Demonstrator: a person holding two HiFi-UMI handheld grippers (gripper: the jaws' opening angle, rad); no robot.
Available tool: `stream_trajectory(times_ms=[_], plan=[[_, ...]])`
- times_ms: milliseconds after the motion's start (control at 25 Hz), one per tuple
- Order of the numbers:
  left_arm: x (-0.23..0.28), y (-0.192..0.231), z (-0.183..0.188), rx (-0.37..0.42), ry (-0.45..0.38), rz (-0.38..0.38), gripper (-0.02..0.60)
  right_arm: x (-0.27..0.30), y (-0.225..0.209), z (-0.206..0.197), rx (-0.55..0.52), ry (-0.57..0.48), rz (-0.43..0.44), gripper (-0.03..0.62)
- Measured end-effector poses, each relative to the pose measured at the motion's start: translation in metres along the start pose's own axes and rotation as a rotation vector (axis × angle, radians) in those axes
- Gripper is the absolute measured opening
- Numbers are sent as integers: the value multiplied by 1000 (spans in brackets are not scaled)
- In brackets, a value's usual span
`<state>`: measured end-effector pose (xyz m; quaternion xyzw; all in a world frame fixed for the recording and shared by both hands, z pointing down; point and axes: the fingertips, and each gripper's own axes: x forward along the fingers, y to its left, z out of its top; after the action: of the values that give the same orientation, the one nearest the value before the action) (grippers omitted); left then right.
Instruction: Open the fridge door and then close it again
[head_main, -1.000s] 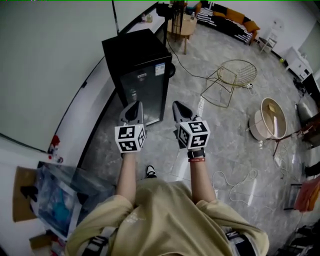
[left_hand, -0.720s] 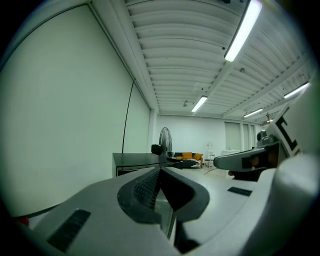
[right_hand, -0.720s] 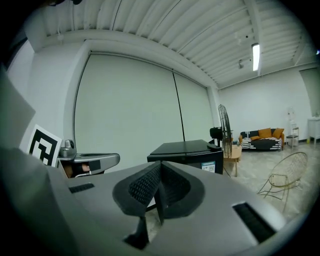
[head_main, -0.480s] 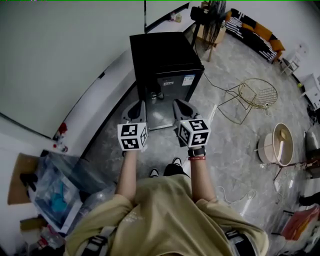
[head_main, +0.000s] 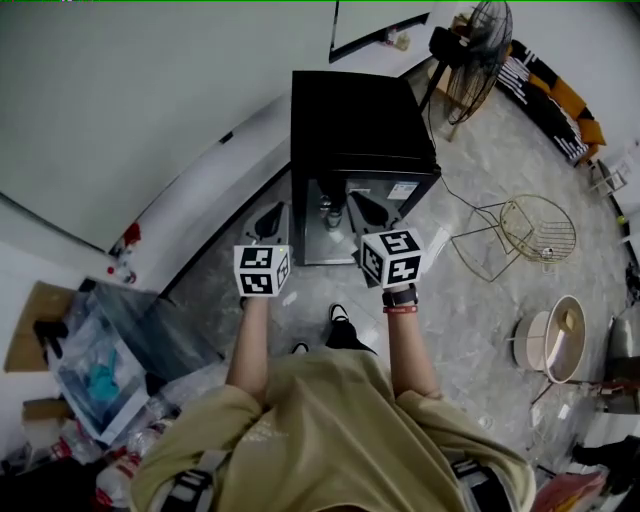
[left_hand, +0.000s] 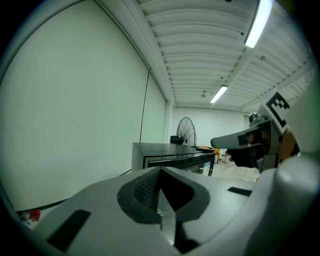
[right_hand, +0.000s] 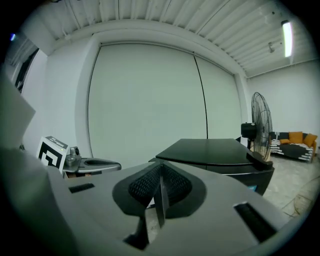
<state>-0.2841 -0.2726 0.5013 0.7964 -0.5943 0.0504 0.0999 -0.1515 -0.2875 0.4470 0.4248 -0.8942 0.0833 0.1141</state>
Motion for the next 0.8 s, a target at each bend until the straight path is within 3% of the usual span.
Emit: stream_trajectory(times_ms=[280, 480, 600, 800], plan=[[33, 19, -37, -46, 112, 10, 18, 47, -14, 6, -167, 91, 129, 23], [44, 37, -61, -89, 144, 21, 20, 75, -13, 8, -338, 162, 219, 26], [52, 42, -71, -106, 157, 12, 24, 91, -11, 6, -433, 204, 279, 76], [67, 47, -91, -122, 189, -21, 86, 116, -3, -6, -599, 290, 373, 141]])
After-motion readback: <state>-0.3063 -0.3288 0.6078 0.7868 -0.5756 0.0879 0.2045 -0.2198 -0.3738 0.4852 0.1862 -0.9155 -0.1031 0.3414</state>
